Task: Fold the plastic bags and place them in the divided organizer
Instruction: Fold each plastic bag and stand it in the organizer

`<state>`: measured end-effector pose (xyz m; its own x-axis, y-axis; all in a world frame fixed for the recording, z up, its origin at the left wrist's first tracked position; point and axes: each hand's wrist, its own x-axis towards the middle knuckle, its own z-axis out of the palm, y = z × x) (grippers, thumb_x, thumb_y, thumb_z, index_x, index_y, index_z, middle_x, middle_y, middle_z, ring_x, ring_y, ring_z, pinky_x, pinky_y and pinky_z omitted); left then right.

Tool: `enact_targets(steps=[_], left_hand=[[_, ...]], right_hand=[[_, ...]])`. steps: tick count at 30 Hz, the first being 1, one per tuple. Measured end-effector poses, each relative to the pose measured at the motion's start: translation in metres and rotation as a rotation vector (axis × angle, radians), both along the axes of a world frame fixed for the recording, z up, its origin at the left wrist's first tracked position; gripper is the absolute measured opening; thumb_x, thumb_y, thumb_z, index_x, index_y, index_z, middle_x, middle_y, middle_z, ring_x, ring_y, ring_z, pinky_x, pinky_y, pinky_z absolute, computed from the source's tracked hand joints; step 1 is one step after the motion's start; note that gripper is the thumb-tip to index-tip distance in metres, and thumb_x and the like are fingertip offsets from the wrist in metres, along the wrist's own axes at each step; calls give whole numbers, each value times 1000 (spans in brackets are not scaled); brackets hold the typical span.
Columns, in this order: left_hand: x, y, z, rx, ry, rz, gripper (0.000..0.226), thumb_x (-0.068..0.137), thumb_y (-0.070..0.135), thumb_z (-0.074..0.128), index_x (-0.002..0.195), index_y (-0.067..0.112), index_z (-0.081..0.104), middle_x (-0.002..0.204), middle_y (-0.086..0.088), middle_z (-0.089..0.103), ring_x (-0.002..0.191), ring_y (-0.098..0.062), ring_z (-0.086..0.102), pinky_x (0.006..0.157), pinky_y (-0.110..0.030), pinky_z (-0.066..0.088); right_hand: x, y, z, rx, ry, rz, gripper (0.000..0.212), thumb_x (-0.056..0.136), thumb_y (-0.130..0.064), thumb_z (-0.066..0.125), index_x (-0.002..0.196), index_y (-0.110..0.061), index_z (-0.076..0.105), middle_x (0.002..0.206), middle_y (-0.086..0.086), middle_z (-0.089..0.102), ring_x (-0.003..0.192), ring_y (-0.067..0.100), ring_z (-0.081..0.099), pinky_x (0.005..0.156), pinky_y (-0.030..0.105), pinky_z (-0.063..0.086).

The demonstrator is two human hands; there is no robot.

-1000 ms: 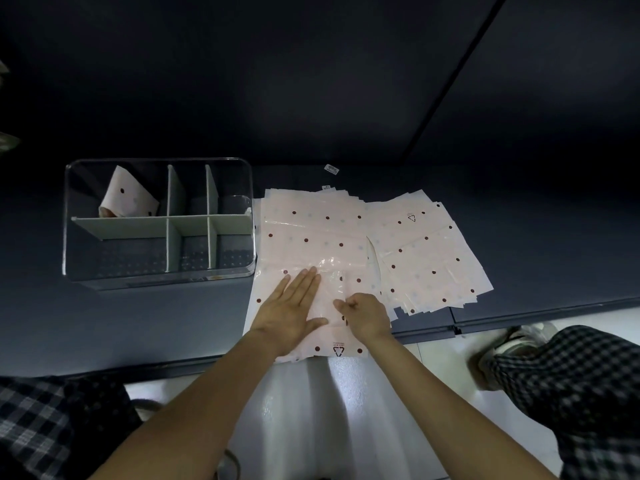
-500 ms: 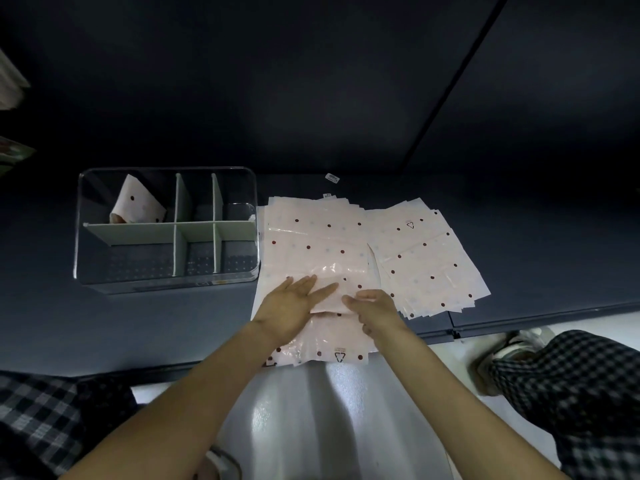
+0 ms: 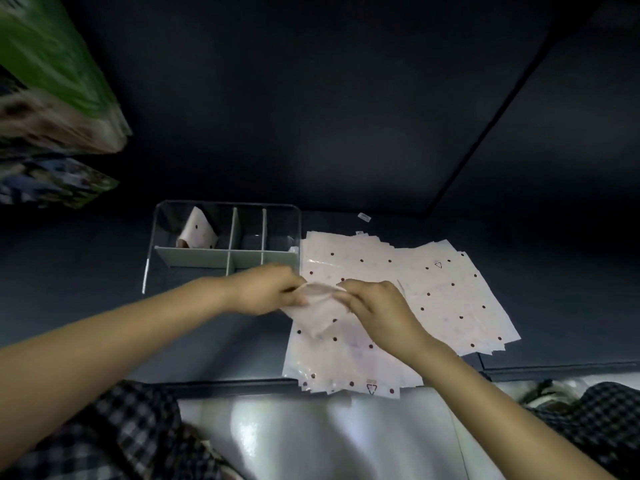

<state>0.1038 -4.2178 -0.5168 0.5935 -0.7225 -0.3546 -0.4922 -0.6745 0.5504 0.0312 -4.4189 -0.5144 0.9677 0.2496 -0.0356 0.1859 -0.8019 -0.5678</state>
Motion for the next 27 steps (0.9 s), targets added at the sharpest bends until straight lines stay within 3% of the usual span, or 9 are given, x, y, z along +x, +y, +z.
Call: enact_targets(steps=[3,6,9,11,13,17,21,24,27], left_hand=[[6,37,7,-89,41,136,33,93,22,58,61,25,49,56,13,49,54,0,44,54,-17,33],[15,65,8,-137,41,258,29,92,15,58,64,20,53,55,17,50,53,6,46,53,-10,33],[30,83,2,-161,7,366,18,94,17,55,81,6,62,72,7,59,67,5,54,61,-11,41],[42,95,-5,-43,-130,421,21,96,28,51,101,13,64,96,2,62,96,-10,56,80,-27,46],[53,110,-13,152,-307,445,29,96,41,46,117,26,58,117,0,49,114,-20,42,89,-35,42],[68,136,-30,430,-372,523,39,97,49,33,132,36,45,130,-6,34,120,-26,30,97,-39,35],[75,148,-42,446,-291,550,45,98,48,30,135,26,46,134,-7,39,119,-26,32,98,-38,34],[77,157,-44,365,-266,622,41,99,44,32,123,20,55,129,-7,45,116,-26,35,95,-38,37],[79,165,-48,253,-194,726,43,100,39,34,132,17,51,135,-8,44,121,-28,33,99,-39,37]], right_hand=[[18,23,12,211,91,-34,27,95,-24,53,72,-13,62,66,3,61,68,17,60,71,36,52],[38,48,18,310,135,-45,12,87,-20,64,77,-25,66,69,-6,66,65,5,63,65,23,53],[66,73,18,273,118,-79,13,82,-19,69,74,-27,62,71,-5,69,68,10,65,67,30,53],[85,88,16,223,93,-97,16,82,-19,69,70,-26,59,70,-6,68,69,12,65,66,30,52],[104,103,10,182,63,-134,19,82,-20,67,68,-24,55,71,-5,67,69,15,65,63,30,51],[136,135,-7,215,58,-211,17,84,-17,63,72,-21,52,87,5,71,77,22,67,71,44,56],[155,168,-27,66,-39,-204,8,87,-20,57,82,-15,53,86,8,68,73,23,62,55,30,48],[163,188,-39,-100,-131,-156,9,88,-15,52,92,-8,54,87,13,67,78,32,63,57,31,44],[169,211,-49,-249,-186,-113,15,91,-11,48,102,-3,55,95,17,68,85,37,64,62,34,43]])
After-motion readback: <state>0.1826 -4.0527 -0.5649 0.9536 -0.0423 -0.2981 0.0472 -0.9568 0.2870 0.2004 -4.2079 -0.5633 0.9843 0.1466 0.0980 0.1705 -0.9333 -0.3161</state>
